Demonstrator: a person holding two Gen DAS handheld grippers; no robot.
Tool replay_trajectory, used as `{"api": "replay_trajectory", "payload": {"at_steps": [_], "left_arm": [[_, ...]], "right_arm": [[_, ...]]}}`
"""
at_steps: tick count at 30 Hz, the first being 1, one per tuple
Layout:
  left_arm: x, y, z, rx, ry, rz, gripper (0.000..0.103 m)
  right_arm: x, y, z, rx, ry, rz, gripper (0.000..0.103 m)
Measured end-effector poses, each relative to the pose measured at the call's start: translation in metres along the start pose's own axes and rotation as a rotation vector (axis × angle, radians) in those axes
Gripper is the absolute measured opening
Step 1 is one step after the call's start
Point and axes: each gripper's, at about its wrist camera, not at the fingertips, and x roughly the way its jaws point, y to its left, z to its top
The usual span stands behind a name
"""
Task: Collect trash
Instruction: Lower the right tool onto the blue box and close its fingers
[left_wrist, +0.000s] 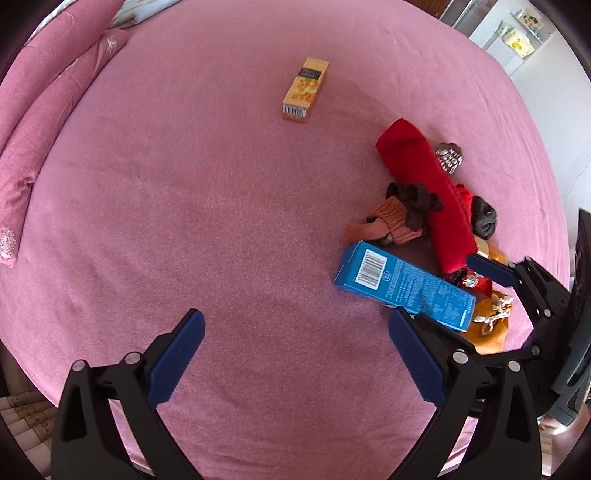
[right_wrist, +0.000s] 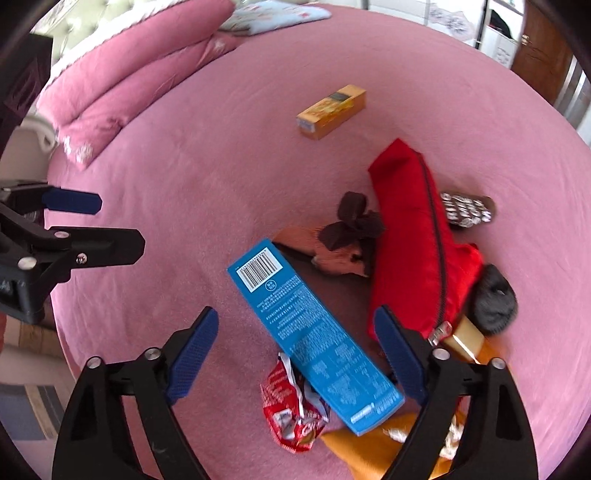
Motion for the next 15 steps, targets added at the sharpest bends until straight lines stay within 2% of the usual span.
{"api": "replay_trajectory", "payload": {"at_steps": [5, 8, 11, 12, 15], "left_arm": [[0.020, 0.004, 0.003, 0.014, 0.030, 0.006, 0.099], [0.026, 0.006, 0.005, 0.016, 0.040, 0.006, 0.099], [0.030, 0.004, 0.009, 0.021, 0.047, 0.009, 0.099], [0.030, 0.004, 0.009, 0.023, 0.048, 0.009, 0.099], [0.029, 0.001, 0.012, 0.029, 0.052, 0.002, 0.099]], "right_arm": [[0.023, 0.004, 0.006, -0.107, 0.049, -0.019, 0.080], [0.036, 0.002, 0.009, -0.146, 0.088, -0.014, 0.074], [0.037, -0.003, 0.008, -0.124, 0.100, 0.055, 0.055], [0.035, -0.004, 0.009, -0.110, 0.097, 0.055, 0.051], [0.023, -0.012, 0.009, -0.072, 0.077, 0.070, 0.020]]}}
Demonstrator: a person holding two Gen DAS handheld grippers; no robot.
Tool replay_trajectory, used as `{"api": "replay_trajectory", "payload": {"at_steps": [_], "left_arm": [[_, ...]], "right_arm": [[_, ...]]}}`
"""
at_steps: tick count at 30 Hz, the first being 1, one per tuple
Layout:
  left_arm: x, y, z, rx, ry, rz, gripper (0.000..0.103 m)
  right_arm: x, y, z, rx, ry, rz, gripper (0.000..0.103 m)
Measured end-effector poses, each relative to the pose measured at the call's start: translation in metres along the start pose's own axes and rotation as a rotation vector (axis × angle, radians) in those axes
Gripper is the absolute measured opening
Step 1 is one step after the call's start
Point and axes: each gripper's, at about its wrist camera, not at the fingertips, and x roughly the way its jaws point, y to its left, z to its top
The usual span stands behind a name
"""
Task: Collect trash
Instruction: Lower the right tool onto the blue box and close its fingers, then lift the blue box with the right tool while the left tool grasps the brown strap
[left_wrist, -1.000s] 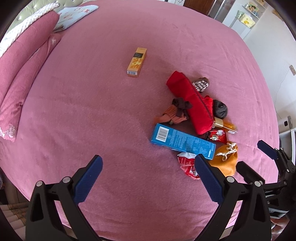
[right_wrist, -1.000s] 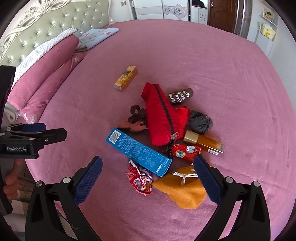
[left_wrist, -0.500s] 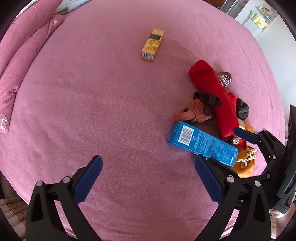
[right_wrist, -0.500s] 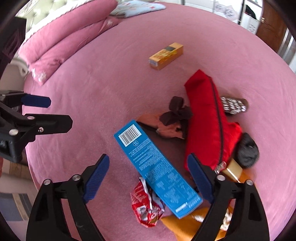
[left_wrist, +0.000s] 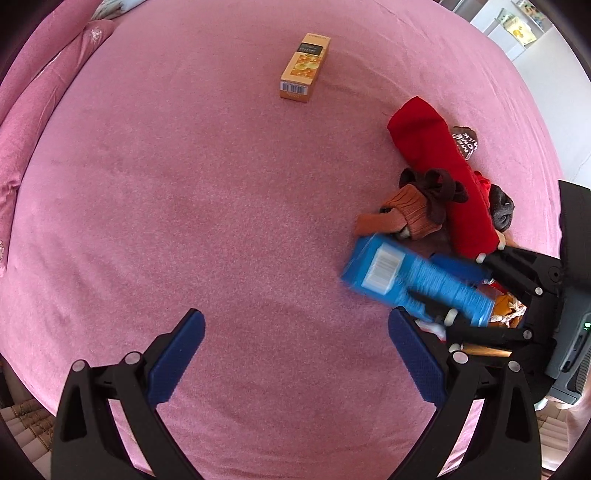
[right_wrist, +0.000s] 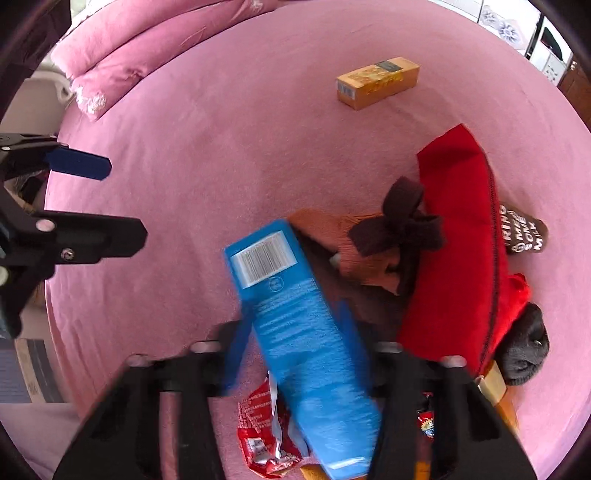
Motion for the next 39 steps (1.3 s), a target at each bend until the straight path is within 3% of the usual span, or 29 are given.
{"api": "replay_trajectory", "payload": {"at_steps": [1, 2, 6, 8, 10, 12, 18, 25, 32, 39], "left_arm": [[-0.001, -0.003, 0.001, 0.008, 0.000, -0.004, 0.099], [-0.002, -0.006, 0.002, 0.014, 0.000, -0.006, 0.099], [-0.006, -0.018, 0.007, 0.047, -0.003, -0.015, 0.099], [-0.007, -0.025, 0.009, 0.060, -0.004, -0.020, 0.099], [-0.008, -0.029, 0.010, 0.066, -0.001, -0.022, 0.099], [-0.008, -0.031, 0.010, 0.074, -0.004, -0.020, 0.099], [-0.004, -0.026, 0.006, 0.068, 0.005, -0.011, 0.099], [-0.002, -0.016, 0.000, 0.046, 0.009, -0.005, 0.099], [-0.004, -0.019, -0.001, 0.047, 0.010, -0.006, 0.099], [-0.011, -0.042, 0.008, 0.097, -0.008, -0.013, 0.099]], "right_arm": [[-0.006, -0.004, -0.001, 0.025, -0.009, 0.007, 0.005], [-0.012, -0.009, -0.002, 0.050, -0.017, 0.017, 0.000], [-0.029, -0.022, -0.013, 0.123, -0.032, 0.067, 0.001], [-0.030, -0.019, -0.019, 0.099, -0.031, 0.054, 0.008], [-0.031, -0.016, -0.025, 0.063, -0.027, 0.044, 0.038], [-0.026, -0.012, -0.025, 0.035, -0.017, 0.046, 0.047], [-0.004, -0.006, -0.014, -0.073, 0.026, 0.012, 0.056], [0.027, 0.003, -0.019, -0.204, 0.109, -0.035, 0.052], [-0.002, -0.010, -0.021, -0.074, 0.036, -0.004, 0.050], [-0.077, -0.044, -0.034, 0.189, -0.156, 0.057, 0.049]]}}
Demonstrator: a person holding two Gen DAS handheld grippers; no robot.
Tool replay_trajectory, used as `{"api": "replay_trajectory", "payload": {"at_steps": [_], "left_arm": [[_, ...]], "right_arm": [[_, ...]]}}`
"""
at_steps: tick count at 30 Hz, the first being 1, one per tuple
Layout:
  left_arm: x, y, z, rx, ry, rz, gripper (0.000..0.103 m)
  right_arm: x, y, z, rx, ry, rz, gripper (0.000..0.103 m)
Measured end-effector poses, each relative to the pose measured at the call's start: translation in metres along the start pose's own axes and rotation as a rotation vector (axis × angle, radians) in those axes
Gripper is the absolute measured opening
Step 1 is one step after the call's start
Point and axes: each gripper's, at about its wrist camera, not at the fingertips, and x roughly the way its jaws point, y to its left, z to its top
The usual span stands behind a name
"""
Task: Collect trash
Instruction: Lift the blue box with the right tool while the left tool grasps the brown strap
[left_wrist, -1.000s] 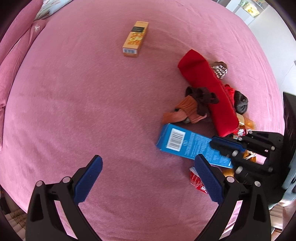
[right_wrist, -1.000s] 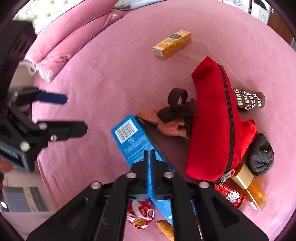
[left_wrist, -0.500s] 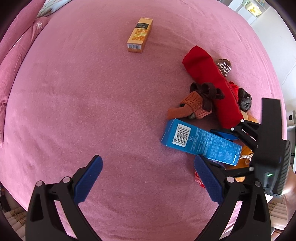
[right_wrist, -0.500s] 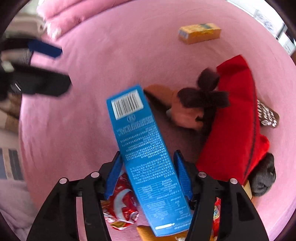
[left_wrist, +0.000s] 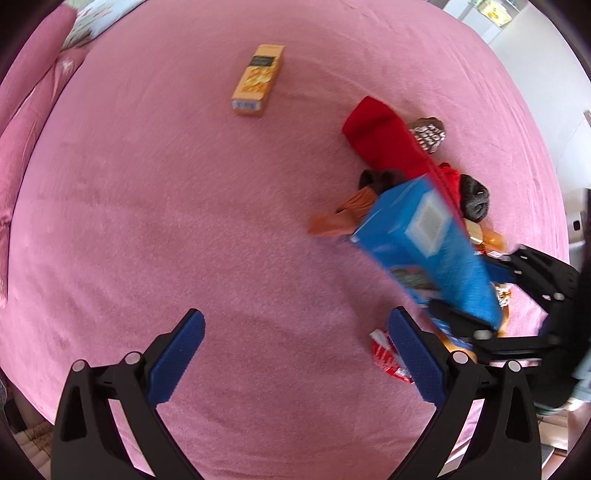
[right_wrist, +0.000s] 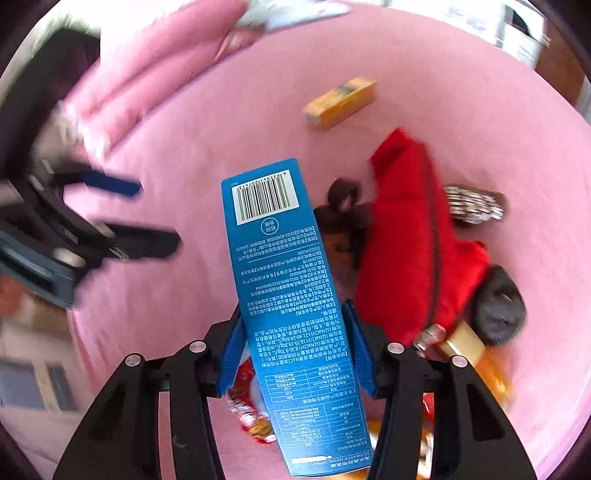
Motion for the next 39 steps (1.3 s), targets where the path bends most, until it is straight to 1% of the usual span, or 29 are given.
{"api": "replay_trajectory", "payload": {"at_steps": [4, 6, 11, 14, 17, 18, 19, 20, 21, 23, 24, 25, 26, 27, 29, 31, 36, 39], "left_arm": [[0.002, -0.020, 0.013, 0.045, -0.009, -0.007, 0.099], [0.004, -0.035, 0.021, 0.082, -0.012, -0.009, 0.099], [0.016, -0.063, 0.042, 0.158, -0.012, 0.013, 0.099], [0.026, -0.073, 0.056, 0.174, 0.003, 0.012, 0.099], [0.036, -0.078, 0.070, 0.169, 0.010, 0.007, 0.098], [0.039, -0.079, 0.073, 0.167, 0.010, 0.005, 0.095], [0.046, -0.080, 0.078, 0.160, 0.024, 0.005, 0.089], [0.050, -0.081, 0.080, 0.154, 0.036, 0.005, 0.079], [0.055, -0.081, 0.082, 0.147, 0.054, -0.004, 0.073], [0.067, -0.081, 0.086, 0.123, 0.097, -0.016, 0.046], [0.070, -0.081, 0.086, 0.116, 0.108, -0.023, 0.039], [0.074, -0.080, 0.087, 0.103, 0.123, -0.040, 0.024], [0.074, -0.079, 0.088, 0.088, 0.129, -0.051, 0.019], [0.073, -0.079, 0.088, 0.079, 0.124, -0.059, 0.017], [0.064, -0.078, 0.088, 0.069, 0.091, -0.079, 0.012], [0.055, -0.075, 0.086, 0.056, 0.064, -0.101, 0.011], [0.035, -0.068, 0.076, 0.022, 0.028, -0.157, 0.009], [0.010, -0.067, 0.065, 0.026, -0.020, -0.184, 0.008]], "right_arm": [[-0.035, -0.034, -0.004, 0.216, -0.111, 0.031, 0.050], [-0.049, -0.050, -0.011, 0.291, -0.152, 0.028, 0.050], [-0.060, -0.070, -0.013, 0.381, -0.182, 0.005, 0.050], [-0.064, -0.077, -0.021, 0.398, -0.187, 0.000, 0.050], [-0.066, -0.086, -0.028, 0.408, -0.187, -0.004, 0.050], [-0.065, -0.088, -0.030, 0.413, -0.186, -0.005, 0.050], [-0.063, -0.089, -0.030, 0.417, -0.187, -0.005, 0.050], [-0.063, -0.090, -0.032, 0.423, -0.188, -0.005, 0.050], [-0.062, -0.093, -0.034, 0.432, -0.189, -0.002, 0.050], [-0.061, -0.096, -0.037, 0.441, -0.191, -0.003, 0.050], [-0.060, -0.098, -0.038, 0.446, -0.191, 0.000, 0.050], [-0.061, -0.099, -0.039, 0.449, -0.191, 0.001, 0.050], [-0.061, -0.100, -0.040, 0.451, -0.192, 0.002, 0.050], [-0.062, -0.100, -0.040, 0.452, -0.194, 0.004, 0.050], [-0.064, -0.100, -0.041, 0.456, -0.198, 0.007, 0.050], [-0.065, -0.097, -0.042, 0.461, -0.202, 0.010, 0.050], [-0.074, -0.085, -0.045, 0.462, -0.222, -0.003, 0.050], [-0.087, -0.077, -0.049, 0.475, -0.249, -0.017, 0.050]]}}
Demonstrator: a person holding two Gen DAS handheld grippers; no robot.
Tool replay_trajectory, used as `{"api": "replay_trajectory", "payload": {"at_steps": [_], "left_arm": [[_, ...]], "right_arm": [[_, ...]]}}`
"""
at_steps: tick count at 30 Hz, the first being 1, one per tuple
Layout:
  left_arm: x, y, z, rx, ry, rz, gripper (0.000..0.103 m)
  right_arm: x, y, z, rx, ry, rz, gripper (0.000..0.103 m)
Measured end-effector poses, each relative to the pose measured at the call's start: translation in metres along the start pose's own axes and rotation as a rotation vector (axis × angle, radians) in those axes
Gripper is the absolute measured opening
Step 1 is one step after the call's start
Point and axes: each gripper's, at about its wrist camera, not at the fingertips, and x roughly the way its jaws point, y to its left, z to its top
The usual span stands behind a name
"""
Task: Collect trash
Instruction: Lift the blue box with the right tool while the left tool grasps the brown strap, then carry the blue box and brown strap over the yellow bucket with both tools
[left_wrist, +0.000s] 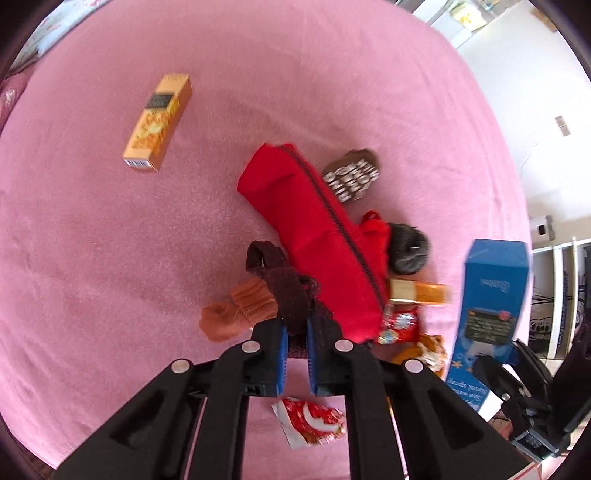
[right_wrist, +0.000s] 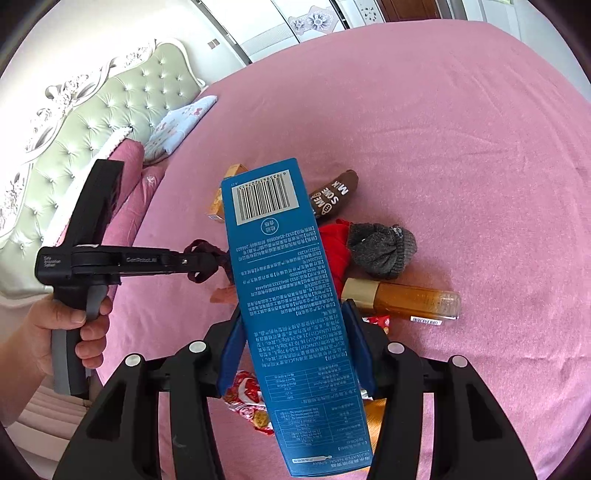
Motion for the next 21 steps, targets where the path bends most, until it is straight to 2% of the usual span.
{"api": "replay_trajectory", "payload": {"at_steps": [3, 6, 8, 14, 21], "left_arm": [[-0.033, -0.017, -0.019, 0.047, -0.068, -0.021, 0.009], [-0.058, -0.032, -0.029, 0.100, -0.100, -0.043, 0.008], [-0.074, -0.049, -0.045, 0.153, -0.106, -0.089, 0.009], [-0.088, -0.113, -0.099, 0.352, -0.066, -0.179, 0.009], [-0.074, -0.189, -0.181, 0.539, 0.055, -0.247, 0.009]], "right_arm": [[-0.025, 0.005, -0.008, 0.046, -0.054, -0.010, 0.050], [-0.053, 0.006, -0.022, 0.106, -0.110, -0.017, 0.050], [-0.070, 0.007, -0.033, 0.134, -0.144, -0.042, 0.050], [-0.132, -0.003, -0.098, 0.271, -0.245, -0.135, 0.050], [-0.204, -0.038, -0.203, 0.462, -0.300, -0.279, 0.050]]}}
